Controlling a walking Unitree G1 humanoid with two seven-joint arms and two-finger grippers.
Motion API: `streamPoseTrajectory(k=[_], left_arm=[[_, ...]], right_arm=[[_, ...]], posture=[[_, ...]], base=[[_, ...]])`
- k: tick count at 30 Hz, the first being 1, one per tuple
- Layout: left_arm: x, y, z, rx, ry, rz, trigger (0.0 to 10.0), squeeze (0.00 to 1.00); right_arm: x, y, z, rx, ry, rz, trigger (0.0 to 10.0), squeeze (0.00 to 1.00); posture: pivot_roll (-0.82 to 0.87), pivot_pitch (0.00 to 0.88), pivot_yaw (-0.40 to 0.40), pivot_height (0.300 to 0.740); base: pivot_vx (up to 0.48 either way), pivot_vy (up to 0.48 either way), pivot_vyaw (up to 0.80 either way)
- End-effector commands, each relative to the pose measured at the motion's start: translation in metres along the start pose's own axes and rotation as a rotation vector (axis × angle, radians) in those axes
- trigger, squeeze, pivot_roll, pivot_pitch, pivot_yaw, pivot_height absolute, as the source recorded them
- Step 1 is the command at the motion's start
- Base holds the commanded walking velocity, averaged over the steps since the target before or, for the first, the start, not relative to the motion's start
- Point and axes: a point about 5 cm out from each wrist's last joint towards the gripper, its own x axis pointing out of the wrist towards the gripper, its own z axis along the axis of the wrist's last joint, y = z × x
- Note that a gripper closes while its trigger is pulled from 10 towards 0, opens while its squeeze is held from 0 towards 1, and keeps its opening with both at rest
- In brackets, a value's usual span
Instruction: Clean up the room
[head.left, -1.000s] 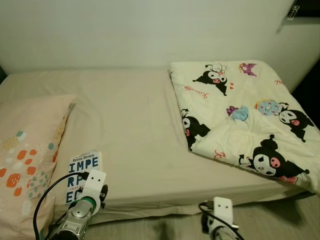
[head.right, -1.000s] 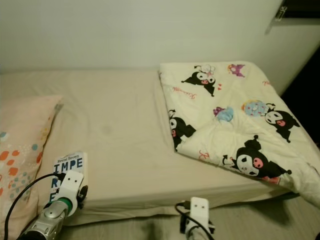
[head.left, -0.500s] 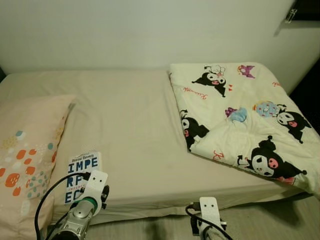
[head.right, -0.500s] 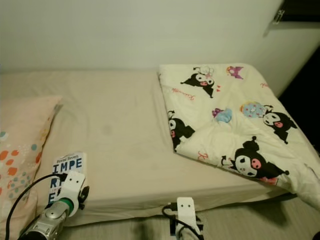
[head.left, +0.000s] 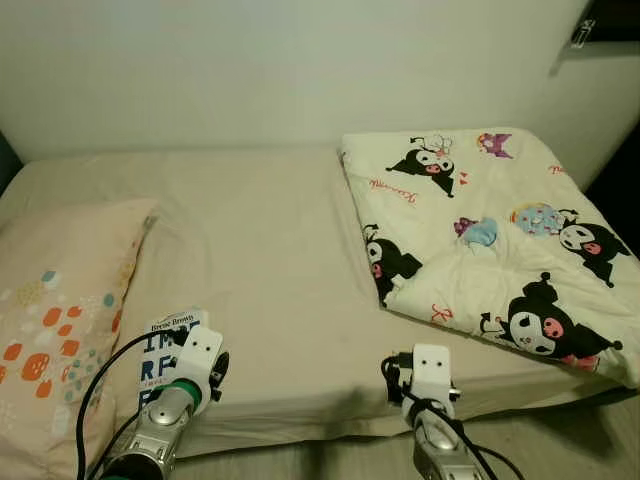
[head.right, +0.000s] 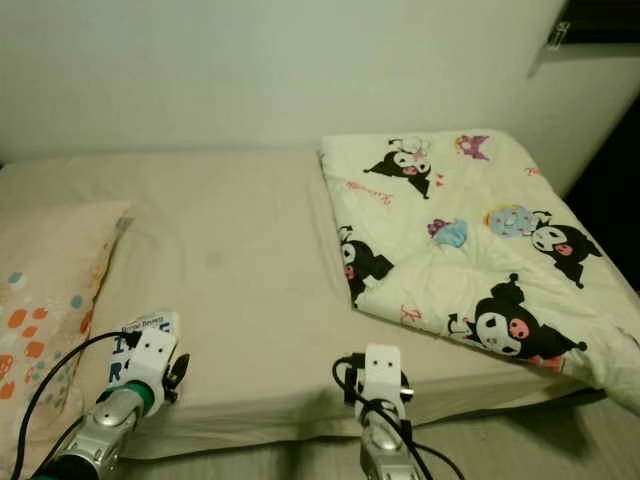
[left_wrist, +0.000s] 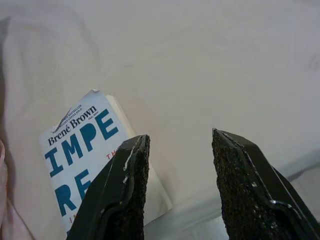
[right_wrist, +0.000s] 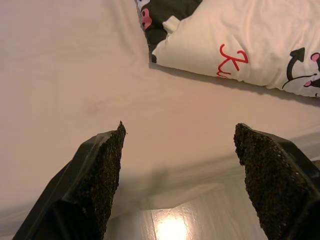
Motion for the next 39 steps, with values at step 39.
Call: streamPoseTrajectory(k=[39], left_arm=[[-0.003,-0.007,-0.004,0.016,0.019,-0.09,10.0,0.0]], right_arm=[[-0.003,0.016,-0.016,-0.041,0.149,0.083,10.0,0.0]], posture=[[0.11,0.028,0.011,0.74]], base=[[0.0,0.0,0.0]])
